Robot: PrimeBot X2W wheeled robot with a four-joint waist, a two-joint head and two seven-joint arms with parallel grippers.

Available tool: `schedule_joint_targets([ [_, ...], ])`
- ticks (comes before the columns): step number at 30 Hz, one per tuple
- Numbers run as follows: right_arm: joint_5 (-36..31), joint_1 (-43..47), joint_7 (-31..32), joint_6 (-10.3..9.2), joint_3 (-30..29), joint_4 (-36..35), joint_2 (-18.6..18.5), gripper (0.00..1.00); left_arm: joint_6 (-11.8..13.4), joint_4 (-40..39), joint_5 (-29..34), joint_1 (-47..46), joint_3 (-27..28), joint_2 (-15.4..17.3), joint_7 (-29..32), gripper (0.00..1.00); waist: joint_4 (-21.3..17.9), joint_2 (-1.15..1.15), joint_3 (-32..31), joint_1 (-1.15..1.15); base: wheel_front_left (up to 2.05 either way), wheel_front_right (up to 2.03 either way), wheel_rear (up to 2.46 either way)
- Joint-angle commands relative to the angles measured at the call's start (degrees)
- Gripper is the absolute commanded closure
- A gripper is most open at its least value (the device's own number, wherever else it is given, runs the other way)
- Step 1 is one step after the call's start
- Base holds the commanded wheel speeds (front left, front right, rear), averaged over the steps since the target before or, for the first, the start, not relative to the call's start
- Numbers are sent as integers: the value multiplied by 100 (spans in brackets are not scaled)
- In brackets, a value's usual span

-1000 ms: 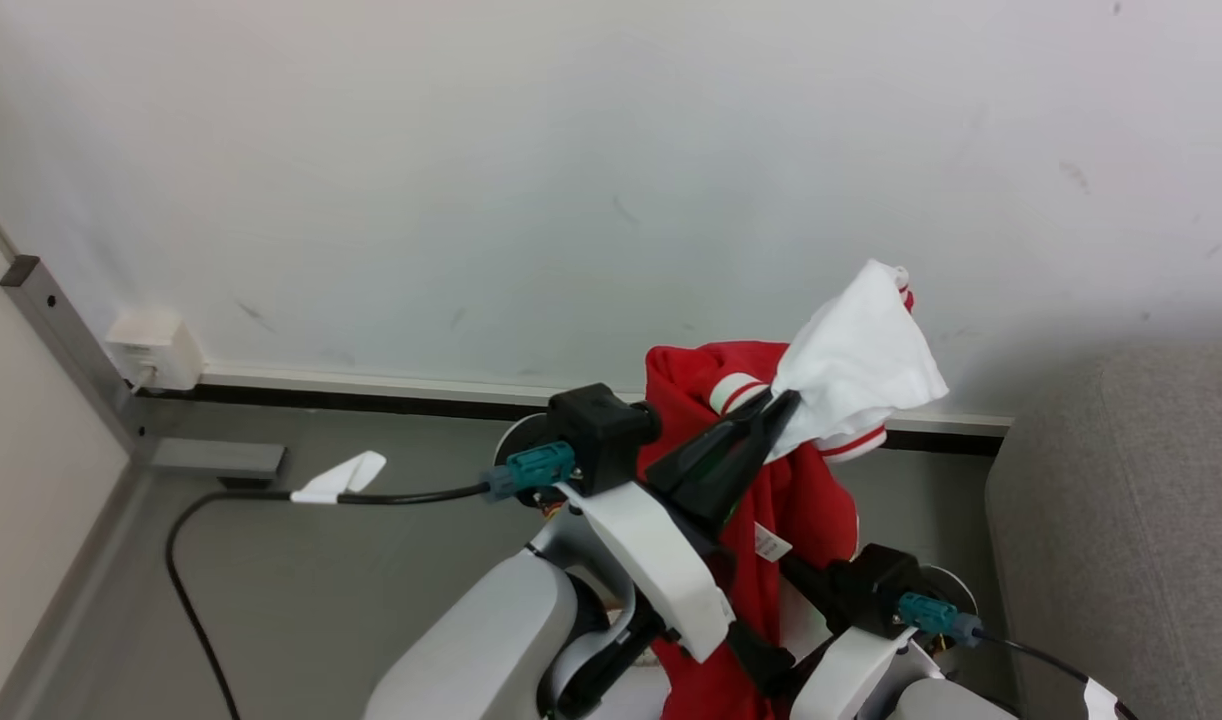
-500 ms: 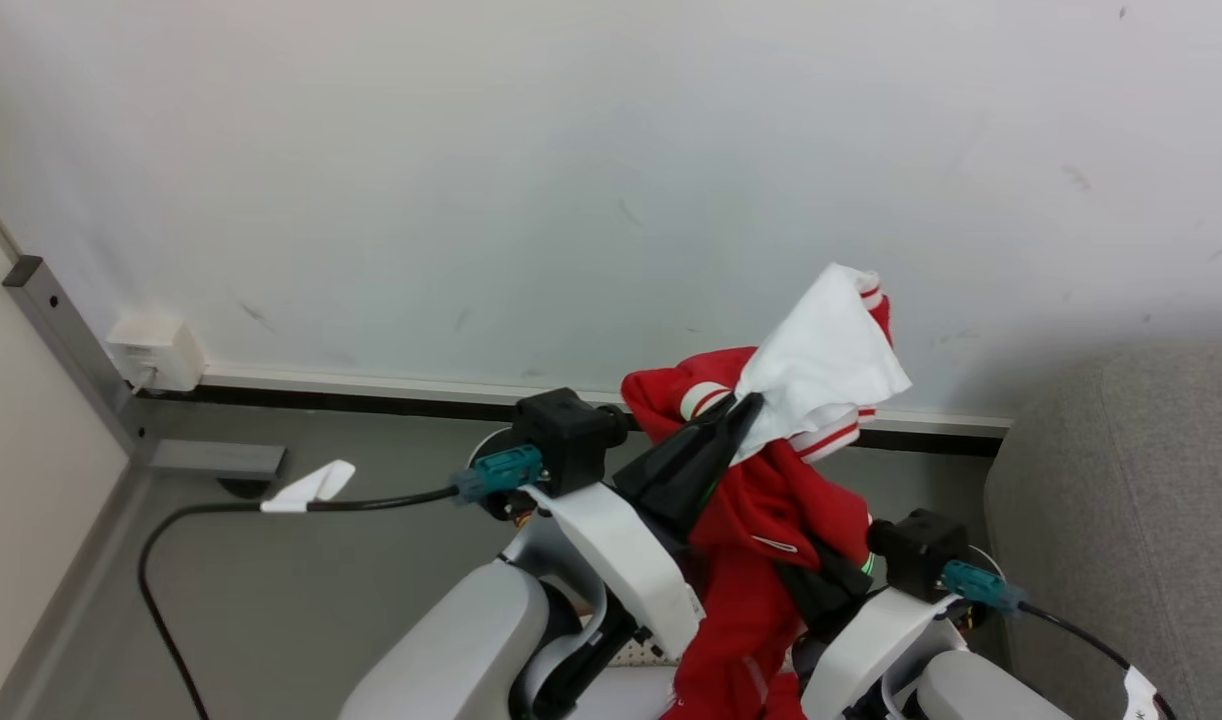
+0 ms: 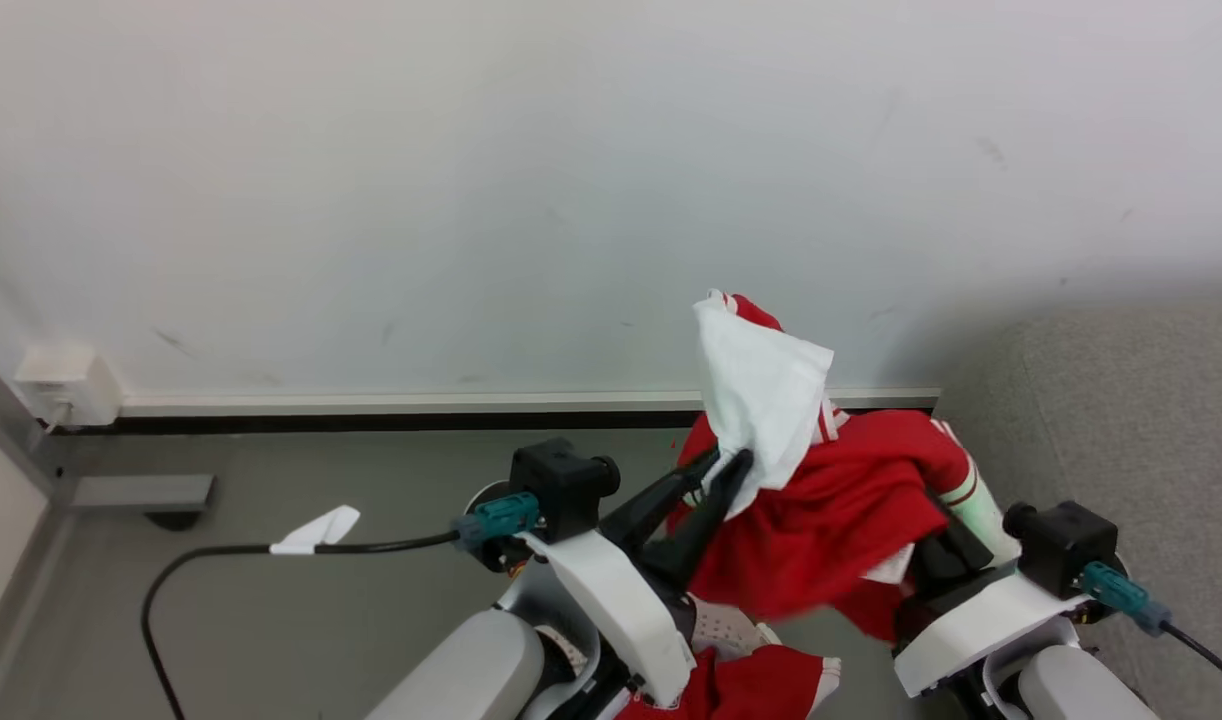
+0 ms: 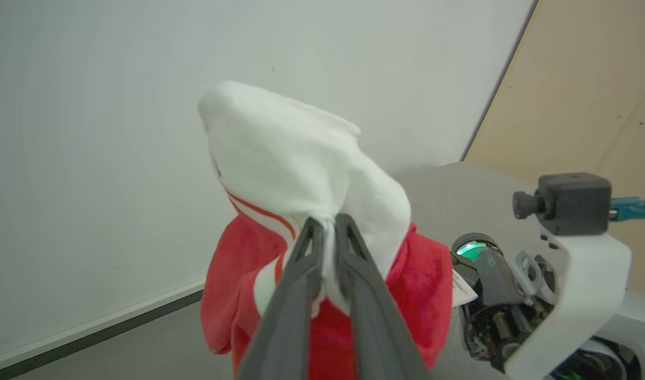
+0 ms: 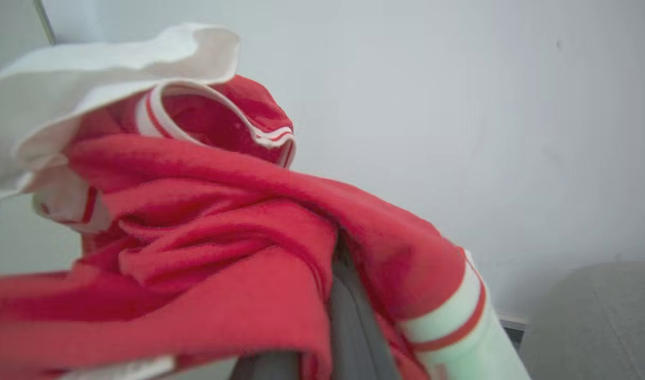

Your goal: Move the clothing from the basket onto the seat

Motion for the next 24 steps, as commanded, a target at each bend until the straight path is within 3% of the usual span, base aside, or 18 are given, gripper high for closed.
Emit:
schedule_joint_targets([
  [1, -103, 72, 0, -12, -122, -70, -40, 100, -35, -53, -49, 71, -22, 34, -27, 0, -145, 0, 24, 0, 0, 0, 0],
  [8, -238, 175, 0, -12, -671, -355, -132, 100, -31, -186, 5, 108, -153, 81, -2, 0, -635, 0, 107, 0, 0, 0, 0],
  [24, -378, 289, 0, -12, -1523, -1277, -713, 100, -103, -113, 441, -68, -399, 329, -470, 0, -2106, 0, 427, 0, 0, 0, 0],
])
